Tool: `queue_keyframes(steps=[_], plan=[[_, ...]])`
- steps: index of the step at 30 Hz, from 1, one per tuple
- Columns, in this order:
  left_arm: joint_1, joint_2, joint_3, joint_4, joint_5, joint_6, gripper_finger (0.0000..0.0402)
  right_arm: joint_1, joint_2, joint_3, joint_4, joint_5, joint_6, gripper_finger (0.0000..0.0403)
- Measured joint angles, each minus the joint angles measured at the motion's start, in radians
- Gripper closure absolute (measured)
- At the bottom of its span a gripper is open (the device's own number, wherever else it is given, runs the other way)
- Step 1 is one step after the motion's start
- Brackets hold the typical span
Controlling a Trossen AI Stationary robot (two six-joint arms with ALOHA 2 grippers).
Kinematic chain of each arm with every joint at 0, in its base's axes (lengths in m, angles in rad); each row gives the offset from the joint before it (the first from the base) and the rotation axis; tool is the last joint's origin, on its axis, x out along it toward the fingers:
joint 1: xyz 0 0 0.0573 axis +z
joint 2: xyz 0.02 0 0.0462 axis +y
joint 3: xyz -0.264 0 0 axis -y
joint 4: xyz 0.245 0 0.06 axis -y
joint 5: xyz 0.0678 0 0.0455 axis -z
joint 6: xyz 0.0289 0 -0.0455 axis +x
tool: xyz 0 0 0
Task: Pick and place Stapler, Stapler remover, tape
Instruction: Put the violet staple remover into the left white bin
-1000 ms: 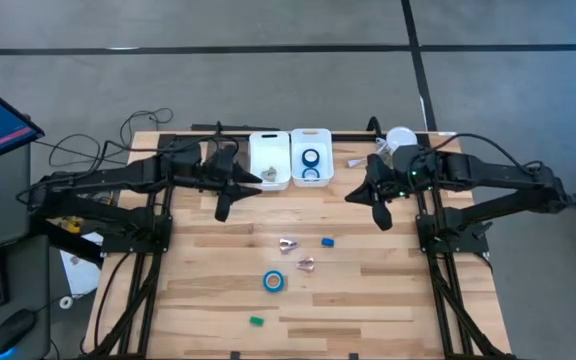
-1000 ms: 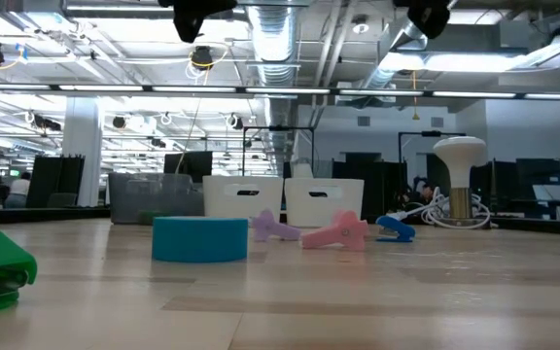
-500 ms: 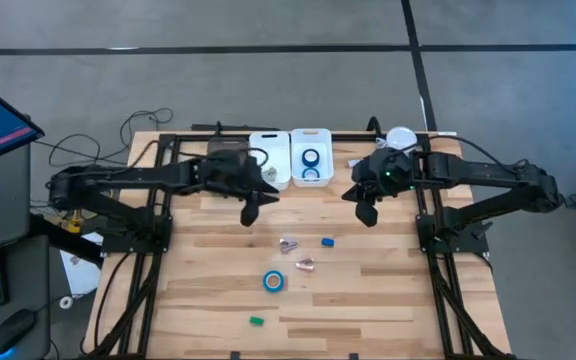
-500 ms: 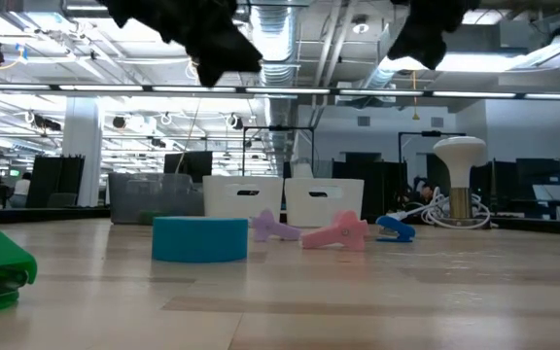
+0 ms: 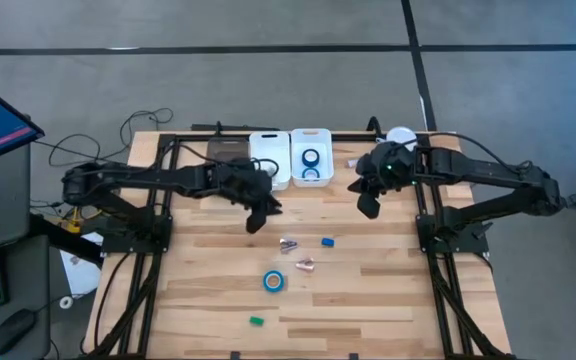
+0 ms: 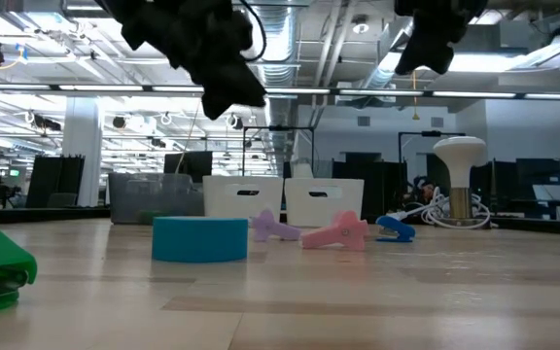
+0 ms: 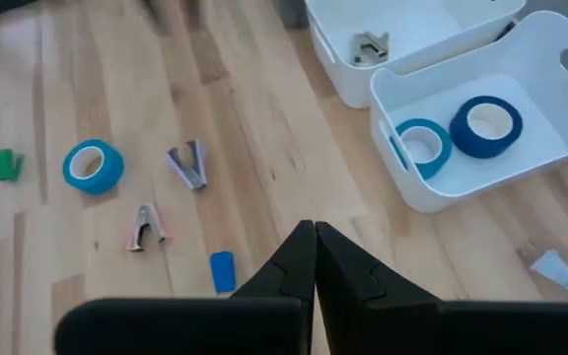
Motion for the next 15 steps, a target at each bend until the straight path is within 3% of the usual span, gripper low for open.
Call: queue_keyframes(steps=[6, 15], plan=[[-0.111, 0.004, 0.001, 0.005, 0.024, -0.082, 0.0306, -0.006, 0.000, 0.000, -0.003, -0.001, -0.011, 0.0402], [-0.244, 0.030, 0.001, -0.012, -0.225, -0.087, 0.0306, -0.012, 0.000, 0.000, -0.033, 0.000, -0.047, 0.0402]])
